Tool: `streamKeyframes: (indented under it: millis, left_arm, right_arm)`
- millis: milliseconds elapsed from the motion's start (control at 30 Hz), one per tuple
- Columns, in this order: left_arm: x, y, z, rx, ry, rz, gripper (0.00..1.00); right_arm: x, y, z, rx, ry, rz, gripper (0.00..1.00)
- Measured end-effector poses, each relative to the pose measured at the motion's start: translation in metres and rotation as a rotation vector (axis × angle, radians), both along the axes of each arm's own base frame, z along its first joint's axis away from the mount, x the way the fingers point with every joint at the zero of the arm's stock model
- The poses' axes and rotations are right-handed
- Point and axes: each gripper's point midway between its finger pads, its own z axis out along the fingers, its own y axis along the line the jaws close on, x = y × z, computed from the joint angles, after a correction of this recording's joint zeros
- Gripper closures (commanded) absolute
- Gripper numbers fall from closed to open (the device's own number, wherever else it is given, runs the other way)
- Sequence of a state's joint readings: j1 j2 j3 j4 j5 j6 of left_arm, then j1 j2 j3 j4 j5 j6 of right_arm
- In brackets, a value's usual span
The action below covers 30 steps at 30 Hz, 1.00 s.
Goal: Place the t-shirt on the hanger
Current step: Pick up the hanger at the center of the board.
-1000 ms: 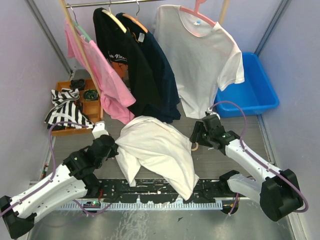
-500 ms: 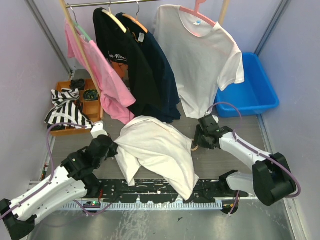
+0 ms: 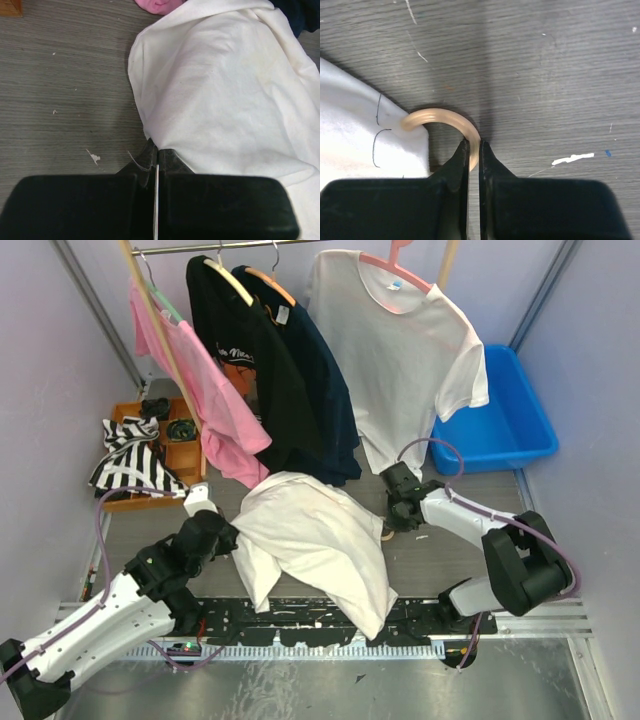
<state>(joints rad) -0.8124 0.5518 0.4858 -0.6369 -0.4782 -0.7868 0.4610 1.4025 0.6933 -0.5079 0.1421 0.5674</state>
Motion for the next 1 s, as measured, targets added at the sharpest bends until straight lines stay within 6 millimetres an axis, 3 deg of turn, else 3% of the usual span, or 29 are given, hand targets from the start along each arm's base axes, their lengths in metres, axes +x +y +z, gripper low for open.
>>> streamKeyframes:
  millis: [267,367,467,667,833,867,933,1000]
  left_arm:
    - [-0.001,-0.005,0.002,-0.026,-0.005,-0.019,1.0]
    - [-0.001,-0.007,0.004,-0.038,-0.008,-0.026,1.0]
    - [-0.001,-0.009,0.004,-0.048,-0.006,-0.034,1.0]
    - [-0.002,-0.026,0.0,-0.078,0.029,-0.088,1.0]
    - [-0.007,-0.046,-0.007,-0.104,0.09,-0.159,1.0]
    - [-0.007,-0.048,-0.007,-0.11,0.095,-0.169,1.0]
    - [-0.008,-0.05,-0.005,-0.116,0.096,-0.179,1.0]
    - [-0.008,-0.048,-0.001,-0.114,0.088,-0.177,1.0]
  right_arm:
    - [0.003,0.003,0.005,-0.037,-0.023,0.021,0.99]
    - [0.003,-0.003,0.021,-0.058,-0.053,0.011,0.99]
    - [0.017,-0.003,0.065,-0.05,-0.148,0.0,0.99]
    - [0.064,0.009,0.183,0.035,-0.435,-0.045,0.99]
    - [0.075,0.01,0.24,0.062,-0.538,-0.054,0.99]
    - [0.076,0.011,0.245,0.065,-0.546,-0.05,0.88]
    - [0.076,0.012,0.247,0.076,-0.547,-0.041,0.57]
    - [0.073,0.015,0.236,0.086,-0.52,-0.027,0.47]
